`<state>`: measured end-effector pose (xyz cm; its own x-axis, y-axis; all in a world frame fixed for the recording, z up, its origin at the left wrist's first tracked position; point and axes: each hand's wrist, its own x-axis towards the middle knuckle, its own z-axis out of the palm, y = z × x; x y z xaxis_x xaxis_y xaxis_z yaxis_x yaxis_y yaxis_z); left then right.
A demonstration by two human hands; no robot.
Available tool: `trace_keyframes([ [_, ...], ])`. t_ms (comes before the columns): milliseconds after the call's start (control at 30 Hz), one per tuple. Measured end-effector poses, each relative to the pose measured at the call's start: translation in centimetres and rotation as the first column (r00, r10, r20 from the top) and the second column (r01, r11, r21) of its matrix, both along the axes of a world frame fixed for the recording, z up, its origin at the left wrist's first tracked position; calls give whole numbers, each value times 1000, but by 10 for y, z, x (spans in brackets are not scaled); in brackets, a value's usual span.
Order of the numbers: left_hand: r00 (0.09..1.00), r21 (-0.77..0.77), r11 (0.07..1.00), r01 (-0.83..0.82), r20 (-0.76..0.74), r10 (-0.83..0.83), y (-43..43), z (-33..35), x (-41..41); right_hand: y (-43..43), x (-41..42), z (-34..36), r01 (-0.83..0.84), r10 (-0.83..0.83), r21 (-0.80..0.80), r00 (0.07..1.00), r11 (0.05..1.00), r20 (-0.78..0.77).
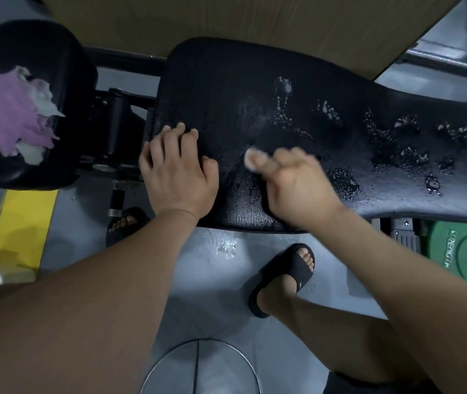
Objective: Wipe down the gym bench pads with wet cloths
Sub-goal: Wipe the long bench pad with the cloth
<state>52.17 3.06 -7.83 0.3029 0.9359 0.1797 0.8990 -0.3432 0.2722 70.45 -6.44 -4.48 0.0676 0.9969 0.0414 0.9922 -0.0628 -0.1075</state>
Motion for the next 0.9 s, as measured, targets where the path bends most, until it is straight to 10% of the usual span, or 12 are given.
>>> trace_keyframes([
  [100, 1000, 4, 1000, -6, 5, 6, 0, 1, 1, 19, 9, 0, 208, -208, 24, 978, 978, 12],
  [300, 1000, 13, 1000, -9, 9, 9, 1, -1, 0, -6, -27, 0, -115, 113, -46, 993, 992, -45],
  [533, 1000, 12, 1000, -10, 13, 10, 1, 0, 0, 63, 9, 5, 160, -160, -36, 987, 986, 2],
  [733, 1000, 11, 1000, -4, 8, 4, 2, -2, 0, 29, -9, 0, -128, 129, -21, 991, 992, 23],
  [900, 1000, 14, 1000, -8, 21, 8, 2, -2, 1, 108, 35, 5, 149, -145, -71, 987, 986, 70],
])
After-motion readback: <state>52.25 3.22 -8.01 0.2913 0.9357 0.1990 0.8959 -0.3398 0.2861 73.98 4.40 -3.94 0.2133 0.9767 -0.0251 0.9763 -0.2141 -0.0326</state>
